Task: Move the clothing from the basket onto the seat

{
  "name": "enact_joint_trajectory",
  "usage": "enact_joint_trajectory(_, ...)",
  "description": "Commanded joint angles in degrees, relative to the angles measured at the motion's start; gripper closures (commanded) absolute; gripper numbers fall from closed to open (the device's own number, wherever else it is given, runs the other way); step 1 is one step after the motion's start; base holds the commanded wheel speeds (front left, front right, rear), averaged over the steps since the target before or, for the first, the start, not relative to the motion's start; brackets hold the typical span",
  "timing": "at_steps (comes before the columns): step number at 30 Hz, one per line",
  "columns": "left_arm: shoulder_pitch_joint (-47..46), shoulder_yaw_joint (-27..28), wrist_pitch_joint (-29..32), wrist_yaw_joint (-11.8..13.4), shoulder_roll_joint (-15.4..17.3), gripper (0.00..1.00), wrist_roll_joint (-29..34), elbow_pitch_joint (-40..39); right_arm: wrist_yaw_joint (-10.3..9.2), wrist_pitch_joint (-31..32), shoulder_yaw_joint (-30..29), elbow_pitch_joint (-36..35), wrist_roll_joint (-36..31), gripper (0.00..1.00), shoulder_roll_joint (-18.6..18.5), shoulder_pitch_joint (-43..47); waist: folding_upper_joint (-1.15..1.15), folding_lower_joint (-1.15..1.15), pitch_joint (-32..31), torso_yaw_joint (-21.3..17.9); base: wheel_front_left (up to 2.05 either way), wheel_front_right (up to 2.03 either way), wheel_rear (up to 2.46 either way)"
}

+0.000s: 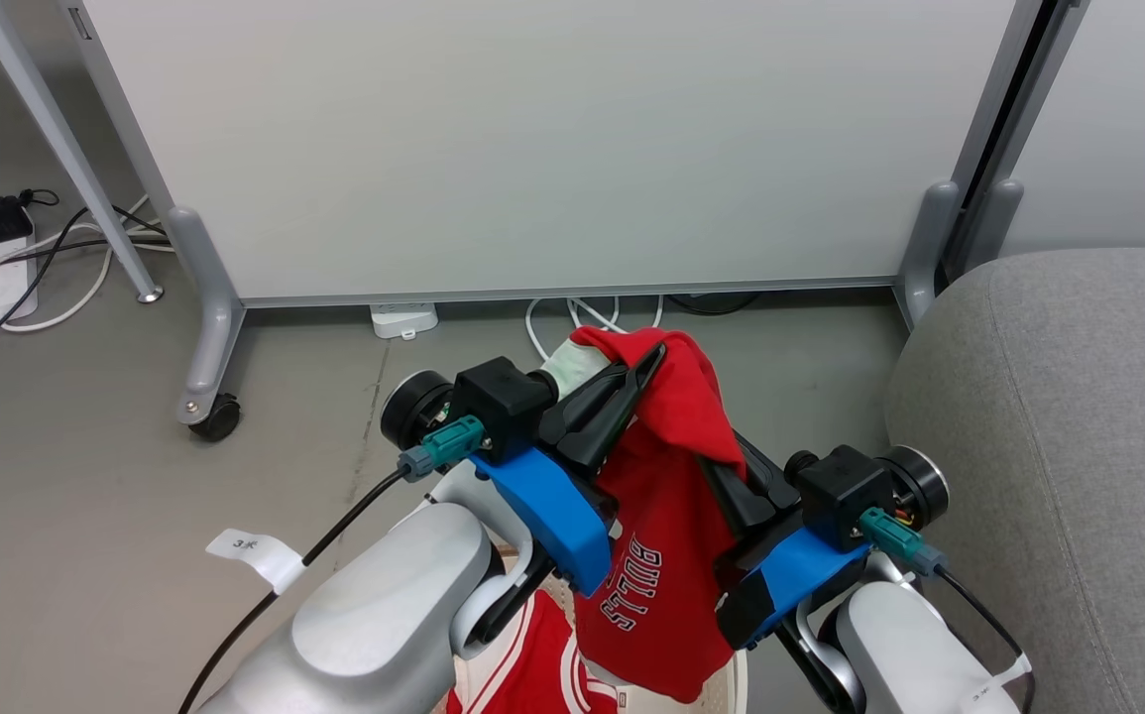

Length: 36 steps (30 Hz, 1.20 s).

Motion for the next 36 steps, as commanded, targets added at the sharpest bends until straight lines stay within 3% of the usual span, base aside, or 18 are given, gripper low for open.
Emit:
enact_joint_trajectory(1,-0.2,0.0,-0.3,-0.1,0.1,1.00,-0.4,0.3,0.03,-0.1,0.1,-0.3,0.4,1.00,0.1,0.3,0.00,0.00,0.0,0.0,0.00,0.00,0.00)
enact_joint_trajectory(2,-0.1,0.1,-0.3,0.1,0.0,0.91,-0.4,0.5,0.03,-0.1,0.1,-0.3,0.5,1.00,0.1,0.3,0.00,0.00,0.0,0.0,0.00,0.00,0.00)
enact_joint_trajectory(4,0.0,0.0,-0.1,0.5,0.0,0.00,-0.4,0.8,0.03,-0.1,0.0,-0.4,0.6,1.00,0.1,0.3,0.00,0.00,-0.1,0.0,0.00,0.00,0.00)
enact_joint_trajectory(20,2.7,-0.3,-1.4,2.2,1.1,0.00,0.2,-0.2,0.03,-0.1,-8.5,-3.0,-0.5,1.00,0.0,2.5,0.00,0.00,1.0,-1.1,0.00,0.00,0.00)
enact_joint_trajectory(28,3.5,-0.1,-2.0,2.8,2.4,0.00,1.2,-1.9,0.03,-0.1,-12.7,-5.8,-2.0,1.00,0.0,3.9,0.00,0.00,3.3,-5.7,0.00,0.00,0.00)
enact_joint_trajectory(36,2.5,-0.4,-2.6,2.9,1.8,0.00,2.8,-3.2,0.03,-0.1,-13.9,-9.5,-2.9,1.00,0.0,5.5,0.00,0.00,5.7,-13.0,0.00,0.00,0.00)
